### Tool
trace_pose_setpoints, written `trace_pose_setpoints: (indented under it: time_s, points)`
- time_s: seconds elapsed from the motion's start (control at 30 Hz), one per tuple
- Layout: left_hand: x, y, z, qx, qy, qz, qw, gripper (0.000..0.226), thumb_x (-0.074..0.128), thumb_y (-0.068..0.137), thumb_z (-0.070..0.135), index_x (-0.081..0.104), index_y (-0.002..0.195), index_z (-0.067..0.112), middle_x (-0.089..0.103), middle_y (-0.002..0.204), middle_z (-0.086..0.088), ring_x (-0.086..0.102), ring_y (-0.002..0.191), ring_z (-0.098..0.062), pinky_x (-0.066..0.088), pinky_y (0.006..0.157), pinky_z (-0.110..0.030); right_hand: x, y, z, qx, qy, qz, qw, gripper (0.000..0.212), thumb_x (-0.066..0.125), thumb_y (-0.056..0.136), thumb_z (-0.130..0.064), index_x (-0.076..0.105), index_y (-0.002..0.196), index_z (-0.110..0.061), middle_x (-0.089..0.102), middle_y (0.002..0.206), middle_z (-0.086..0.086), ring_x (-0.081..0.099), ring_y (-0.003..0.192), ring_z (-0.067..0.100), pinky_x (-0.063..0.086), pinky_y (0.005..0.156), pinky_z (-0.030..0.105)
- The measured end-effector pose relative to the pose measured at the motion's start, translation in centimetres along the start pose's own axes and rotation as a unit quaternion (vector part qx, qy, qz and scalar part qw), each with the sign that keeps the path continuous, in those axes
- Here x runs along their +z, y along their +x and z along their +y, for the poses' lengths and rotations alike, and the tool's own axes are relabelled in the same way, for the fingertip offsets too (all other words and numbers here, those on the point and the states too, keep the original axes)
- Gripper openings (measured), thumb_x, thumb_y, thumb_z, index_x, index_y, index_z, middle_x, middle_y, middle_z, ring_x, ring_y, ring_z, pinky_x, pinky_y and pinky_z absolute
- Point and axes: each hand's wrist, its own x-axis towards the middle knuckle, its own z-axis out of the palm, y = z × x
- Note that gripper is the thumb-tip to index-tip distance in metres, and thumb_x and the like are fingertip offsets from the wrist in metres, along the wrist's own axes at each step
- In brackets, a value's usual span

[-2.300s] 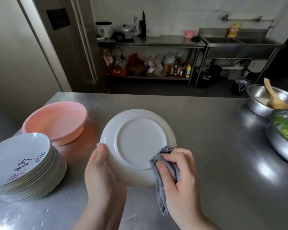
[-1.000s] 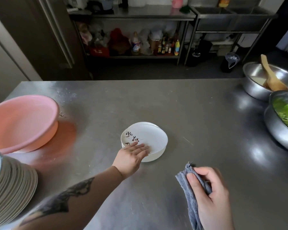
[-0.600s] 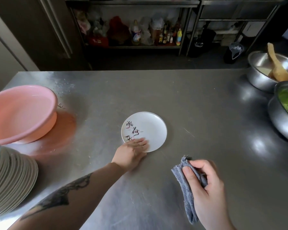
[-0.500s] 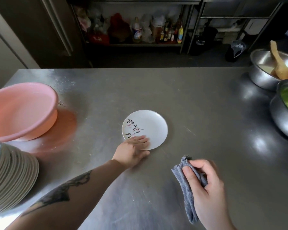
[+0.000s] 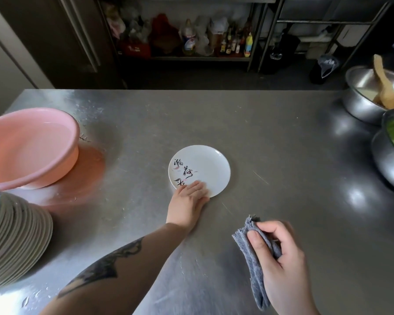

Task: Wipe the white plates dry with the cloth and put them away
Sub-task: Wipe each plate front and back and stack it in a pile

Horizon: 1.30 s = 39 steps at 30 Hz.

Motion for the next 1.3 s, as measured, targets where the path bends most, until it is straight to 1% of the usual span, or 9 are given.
trace_pose_setpoints:
  time_s: [0.1, 0.2, 0.33, 0.4, 0.57, 0.77, 1.0, 1.13, 1.3]
  points:
    - [0.1, 0.2, 0.1, -0.003, 0.006, 0.006, 1.000, 0.024, 0.053, 0.087, 0.026, 0.072, 0.079, 0.012, 0.074, 0.095, 0.000, 0.052, 0.100, -0.009, 0.034, 0.081, -0.022, -0.1, 0.0, 0.1, 0.001, 0.000, 0.003, 1.000, 0.013, 0.065, 0.078, -0.025, 0.060, 0.083, -0.036, 0.062, 0.084, -0.002, 0.062, 0.078, 0.010, 0.042, 0.070, 0.010]
    - [0.1, 0.4, 0.1, -0.019, 0.002, -0.010, 1.000, 0.013, 0.063, 0.084, 0.020, 0.074, 0.082, 0.012, 0.074, 0.098, -0.001, 0.054, 0.105, -0.010, 0.031, 0.089, -0.023, -0.2, 0.0, 0.1, -0.005, -0.009, 0.001, 1.000, 0.013, 0.065, 0.078, -0.024, 0.060, 0.083, -0.035, 0.061, 0.085, -0.005, 0.061, 0.078, 0.008, 0.041, 0.070, 0.008]
    - [-0.5, 0.0, 0.4, -0.107, -0.038, -0.075, 0.991, 0.023, 0.066, 0.091, 0.017, 0.073, 0.112, 0.013, 0.065, 0.128, -0.002, 0.056, 0.125, -0.019, 0.019, 0.111, -0.022, -0.3, 0.0, 0.1, -0.006, -0.005, -0.002, 1.000, 0.013, 0.066, 0.080, -0.023, 0.060, 0.081, -0.034, 0.060, 0.087, -0.006, 0.061, 0.080, 0.008, 0.040, 0.071, 0.007]
    - [-1.6, -0.5, 1.1, -0.160, -0.058, -0.063, 0.983, 0.028, 0.066, 0.093, 0.023, 0.070, 0.119, 0.014, 0.060, 0.135, -0.003, 0.051, 0.131, -0.020, 0.021, 0.115, -0.026, -0.2, 0.0, 0.1, -0.015, -0.008, -0.002, 1.000, 0.019, 0.071, 0.083, -0.017, 0.060, 0.079, -0.032, 0.060, 0.089, -0.008, 0.061, 0.082, 0.006, 0.040, 0.072, 0.006]
    - [-6.4, -3.0, 3.9, -0.278, -0.086, 0.022, 0.957, 0.029, 0.065, 0.093, 0.024, 0.069, 0.122, 0.021, 0.057, 0.139, 0.006, 0.052, 0.127, -0.017, 0.041, 0.106, -0.038, 0.2, 0.9, -0.4, -0.030, 0.007, -0.032, 0.999, 0.021, 0.074, 0.079, -0.007, 0.066, 0.083, -0.026, 0.060, 0.094, -0.011, 0.063, 0.089, 0.008, 0.041, 0.078, 0.007]
    - [-13.8, -10.1, 6.8, -0.326, -0.002, 0.057, 0.943, 0.025, 0.068, 0.091, 0.028, 0.073, 0.114, 0.021, 0.064, 0.129, 0.007, 0.060, 0.118, -0.013, 0.047, 0.098, -0.034, 2.2, 1.4, -1.6, -0.085, 0.020, -0.146, 0.985, 0.023, 0.078, 0.073, -0.005, 0.070, 0.081, -0.026, 0.062, 0.090, -0.014, 0.065, 0.089, 0.009, 0.045, 0.079, 0.013]
    - [-21.8, -18.4, 7.3, -0.443, 0.051, 0.171, 0.879, 0.018, 0.072, 0.087, 0.021, 0.075, 0.104, 0.023, 0.066, 0.119, 0.015, 0.065, 0.100, -0.011, 0.046, 0.080, -0.026, 8.5, -0.6, -4.5, -0.156, 0.025, -0.245, 0.957, 0.023, 0.076, 0.073, -0.002, 0.071, 0.082, -0.023, 0.063, 0.088, -0.013, 0.062, 0.089, 0.004, 0.040, 0.079, 0.007]
    - [-26.4, -20.6, 5.5, -0.450, 0.067, 0.239, 0.858, 0.018, 0.071, 0.087, 0.020, 0.074, 0.104, 0.025, 0.061, 0.116, 0.021, 0.060, 0.100, -0.004, 0.045, 0.080, -0.026, 12.8, -2.8, -7.1, -0.190, 0.032, -0.274, 0.942, 0.025, 0.079, 0.071, -0.004, 0.069, 0.079, -0.026, 0.062, 0.089, -0.014, 0.061, 0.086, 0.002, 0.040, 0.075, 0.005]
    - [-31.8, -21.6, 0.7, -0.406, 0.088, 0.301, 0.858, 0.017, 0.070, 0.087, 0.023, 0.074, 0.103, 0.026, 0.059, 0.114, 0.025, 0.055, 0.104, 0.003, 0.049, 0.082, -0.028, 19.4, -5.1, -10.4, -0.205, 0.042, -0.270, 0.940, 0.025, 0.080, 0.071, -0.004, 0.070, 0.078, -0.027, 0.061, 0.090, -0.013, 0.062, 0.087, 0.003, 0.041, 0.075, 0.007]
